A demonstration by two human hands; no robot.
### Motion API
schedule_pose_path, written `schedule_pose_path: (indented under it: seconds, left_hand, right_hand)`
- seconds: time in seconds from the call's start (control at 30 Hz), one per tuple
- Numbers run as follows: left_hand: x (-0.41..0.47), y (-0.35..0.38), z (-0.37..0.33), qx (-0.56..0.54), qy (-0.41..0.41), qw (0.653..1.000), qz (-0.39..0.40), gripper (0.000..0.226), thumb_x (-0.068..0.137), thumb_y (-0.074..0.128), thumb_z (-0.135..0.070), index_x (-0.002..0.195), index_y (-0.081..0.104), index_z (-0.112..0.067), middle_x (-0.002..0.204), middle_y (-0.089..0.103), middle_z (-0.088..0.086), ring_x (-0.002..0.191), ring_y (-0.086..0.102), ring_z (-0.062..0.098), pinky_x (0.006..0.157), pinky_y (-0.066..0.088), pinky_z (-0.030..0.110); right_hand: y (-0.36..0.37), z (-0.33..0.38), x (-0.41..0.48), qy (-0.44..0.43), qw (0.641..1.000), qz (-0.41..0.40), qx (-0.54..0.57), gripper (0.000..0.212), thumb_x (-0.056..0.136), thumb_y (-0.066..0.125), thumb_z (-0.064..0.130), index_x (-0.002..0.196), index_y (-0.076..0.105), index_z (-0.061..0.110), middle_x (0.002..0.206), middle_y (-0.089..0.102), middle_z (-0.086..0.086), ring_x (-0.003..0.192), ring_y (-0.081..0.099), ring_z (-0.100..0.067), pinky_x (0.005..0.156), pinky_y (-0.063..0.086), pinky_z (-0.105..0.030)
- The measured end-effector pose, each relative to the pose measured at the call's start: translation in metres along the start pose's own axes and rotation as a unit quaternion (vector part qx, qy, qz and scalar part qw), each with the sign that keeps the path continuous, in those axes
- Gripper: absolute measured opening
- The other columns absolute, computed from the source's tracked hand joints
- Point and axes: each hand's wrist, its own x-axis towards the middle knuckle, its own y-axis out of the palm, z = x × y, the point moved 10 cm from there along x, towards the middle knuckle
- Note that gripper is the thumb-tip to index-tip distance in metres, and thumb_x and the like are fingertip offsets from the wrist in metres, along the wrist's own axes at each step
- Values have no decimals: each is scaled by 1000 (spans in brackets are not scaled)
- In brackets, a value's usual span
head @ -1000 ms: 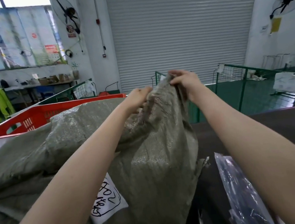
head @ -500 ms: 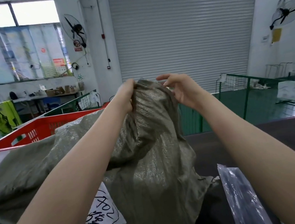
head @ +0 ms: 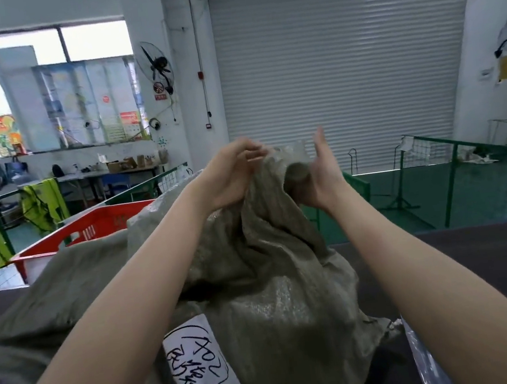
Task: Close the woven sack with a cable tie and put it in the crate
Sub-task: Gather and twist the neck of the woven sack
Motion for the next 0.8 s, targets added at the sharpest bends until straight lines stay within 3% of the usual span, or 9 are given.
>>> schedule_pose_path:
  seconds: [0.07, 0.13, 0.17, 0.3, 0.4, 0.47, 0.6, 0.7, 0.8]
  left_hand:
    - [-5, -7, 8, 116, -42, 992, -35, 22, 92, 41, -24, 79, 57, -15, 71, 59, -1, 64, 55, 12, 62, 45, 24]
    - [-12, -27, 1, 263, -50, 956, -121, 17, 90, 49, -28, 88, 59, -16, 78, 57, 2, 70, 54, 15, 61, 45, 25]
    - [-15, -37, -8, 301, -36, 938, -170, 15, 89, 50, -28, 92, 60, -17, 84, 59, 3, 74, 57, 16, 64, 49, 27]
    - [-44, -64, -80, 355, 132, 840, -388, 17, 88, 52, -28, 99, 55, -15, 98, 57, 2, 93, 57, 19, 86, 52, 35]
    - [-39, -60, -109, 490, 144, 758, -405, 64, 72, 64, -46, 123, 44, -13, 120, 51, 7, 112, 49, 25, 96, 44, 41]
    - [-20, -55, -97, 522, 63, 780, -339, 89, 63, 68, -53, 135, 34, -13, 134, 46, 11, 121, 45, 31, 97, 41, 39]
    - [-17, -53, -101, 455, 118, 807, -356, 49, 78, 65, -30, 118, 49, -7, 109, 60, 11, 100, 56, 28, 76, 42, 33]
    - [-20, -64, -97, 384, 123, 836, -372, 33, 79, 62, -21, 108, 59, -7, 103, 65, 13, 96, 60, 28, 83, 50, 40]
    - [-25, -81, -93, 302, 127, 854, -405, 30, 78, 64, -19, 106, 63, -10, 100, 66, 10, 96, 61, 26, 85, 50, 36]
  right_hand:
    - [8, 8, 5, -17, 1000, -4, -25, 68, 69, 60, 53, 109, 59, -3, 93, 72, -19, 87, 69, -28, 86, 54, -37]
    - [13, 23, 14, -47, 992, -58, -99, 13, 78, 56, 13, 85, 59, 3, 65, 70, -10, 60, 68, -21, 61, 58, -26]
    - [14, 35, 16, -70, 984, -100, -129, 6, 78, 51, 1, 77, 54, 6, 61, 64, -10, 54, 64, -22, 52, 56, -23]
    - [41, 83, 22, -153, 962, -139, -177, 55, 51, 51, -6, 106, 54, 2, 83, 56, -19, 72, 58, -31, 56, 54, -29]
    - [73, 102, 18, -172, 963, -105, -177, 38, 72, 48, -4, 109, 56, -2, 80, 63, -20, 73, 61, -31, 65, 55, -33]
    - [91, 110, 16, -180, 966, -76, -168, 28, 83, 42, -1, 107, 57, -1, 81, 64, -16, 80, 61, -30, 77, 54, -36]
    - [121, 108, 3, -182, 967, 7, -176, 19, 86, 43, 5, 97, 58, 0, 83, 61, -14, 75, 60, -25, 74, 52, -33]
    - [115, 92, -4, -148, 946, 7, -289, 11, 83, 54, 9, 88, 63, 5, 72, 67, -8, 60, 66, -17, 59, 54, -24]
    - [93, 62, -10, -40, 922, -16, -384, 17, 81, 64, 26, 89, 67, 11, 76, 70, -5, 64, 67, -16, 61, 54, -26]
